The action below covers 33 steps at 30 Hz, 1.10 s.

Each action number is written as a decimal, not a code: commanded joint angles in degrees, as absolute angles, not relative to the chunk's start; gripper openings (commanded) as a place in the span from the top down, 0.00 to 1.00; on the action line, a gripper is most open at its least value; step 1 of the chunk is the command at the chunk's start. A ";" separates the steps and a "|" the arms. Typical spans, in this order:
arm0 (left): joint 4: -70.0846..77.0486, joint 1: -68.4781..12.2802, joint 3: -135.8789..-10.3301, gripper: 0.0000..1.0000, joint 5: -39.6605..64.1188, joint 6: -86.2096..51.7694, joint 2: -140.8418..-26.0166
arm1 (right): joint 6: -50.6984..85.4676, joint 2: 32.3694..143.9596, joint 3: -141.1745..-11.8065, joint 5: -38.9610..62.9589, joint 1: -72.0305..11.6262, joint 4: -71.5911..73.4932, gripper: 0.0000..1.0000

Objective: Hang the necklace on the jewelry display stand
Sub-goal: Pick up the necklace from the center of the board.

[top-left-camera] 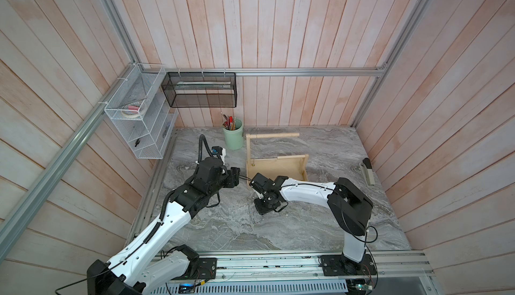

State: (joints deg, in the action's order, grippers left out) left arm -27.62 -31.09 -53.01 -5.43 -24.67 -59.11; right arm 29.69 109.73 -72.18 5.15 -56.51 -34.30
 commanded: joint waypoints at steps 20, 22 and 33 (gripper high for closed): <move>-31.10 -31.29 -51.17 0.30 -6.61 -25.64 -60.24 | 28.23 108.59 -77.07 -5.71 -56.69 -43.70 1.00; -30.74 -31.30 -50.51 0.30 -6.20 -26.02 -59.91 | 27.95 106.41 -79.86 -8.39 -56.61 -45.86 1.00; -25.41 -32.84 -49.48 0.31 0.34 -25.01 -61.12 | 26.09 102.44 -92.66 -13.80 -56.47 -55.12 1.00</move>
State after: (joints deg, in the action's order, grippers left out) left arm -28.27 -31.90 -50.13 -2.74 -25.08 -60.40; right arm 27.38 103.48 -89.32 -10.28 -56.58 -49.91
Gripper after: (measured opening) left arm 0.690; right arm 0.043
